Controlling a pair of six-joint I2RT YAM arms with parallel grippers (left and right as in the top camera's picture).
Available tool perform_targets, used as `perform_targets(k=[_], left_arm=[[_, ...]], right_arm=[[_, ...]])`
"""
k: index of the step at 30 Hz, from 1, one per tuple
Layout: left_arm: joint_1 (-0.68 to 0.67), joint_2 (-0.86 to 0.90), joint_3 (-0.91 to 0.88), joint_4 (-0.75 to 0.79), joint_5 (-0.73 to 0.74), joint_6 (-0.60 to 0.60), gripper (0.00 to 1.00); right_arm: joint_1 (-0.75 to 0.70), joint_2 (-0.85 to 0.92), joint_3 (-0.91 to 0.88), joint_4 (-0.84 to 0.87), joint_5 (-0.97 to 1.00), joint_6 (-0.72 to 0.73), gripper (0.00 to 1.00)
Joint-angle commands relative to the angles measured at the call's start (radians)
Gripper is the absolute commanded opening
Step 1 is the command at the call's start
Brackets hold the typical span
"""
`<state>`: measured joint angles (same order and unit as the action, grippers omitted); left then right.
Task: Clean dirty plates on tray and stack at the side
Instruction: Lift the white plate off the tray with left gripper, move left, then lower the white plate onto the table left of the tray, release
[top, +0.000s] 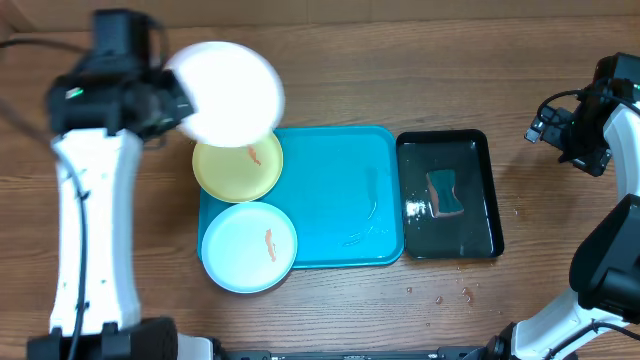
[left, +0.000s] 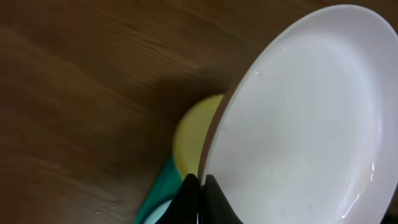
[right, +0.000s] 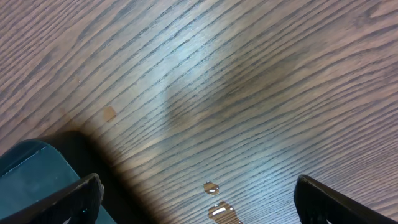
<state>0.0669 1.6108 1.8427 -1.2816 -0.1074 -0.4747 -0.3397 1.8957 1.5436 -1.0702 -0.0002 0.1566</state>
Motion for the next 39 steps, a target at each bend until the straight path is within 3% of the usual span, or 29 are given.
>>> perform_targets(k=[1, 7, 22, 39], left_arm=[[0.118, -0.010, 0.018, -0.036, -0.181, -0.092, 0.04], [0.260, -0.008, -0.015, -0.056, -0.214, -0.098, 0.04], [0.272, -0.008, -0.077, -0.045, -0.351, -0.161, 0.04], [0.272, -0.008, -0.398, 0.202, -0.405, -0.153, 0.04]], right_arm=[[-0.002, -0.021, 0.022, 0.004, -0.001, 0.000, 1.00], [-0.002, -0.021, 0.022, 0.004, -0.001, 0.000, 1.00], [-0.002, -0.021, 0.022, 0.003, -0.001, 0.000, 1.00], [-0.002, -0.021, 0.022, 0.004, -0.001, 0.000, 1.00]])
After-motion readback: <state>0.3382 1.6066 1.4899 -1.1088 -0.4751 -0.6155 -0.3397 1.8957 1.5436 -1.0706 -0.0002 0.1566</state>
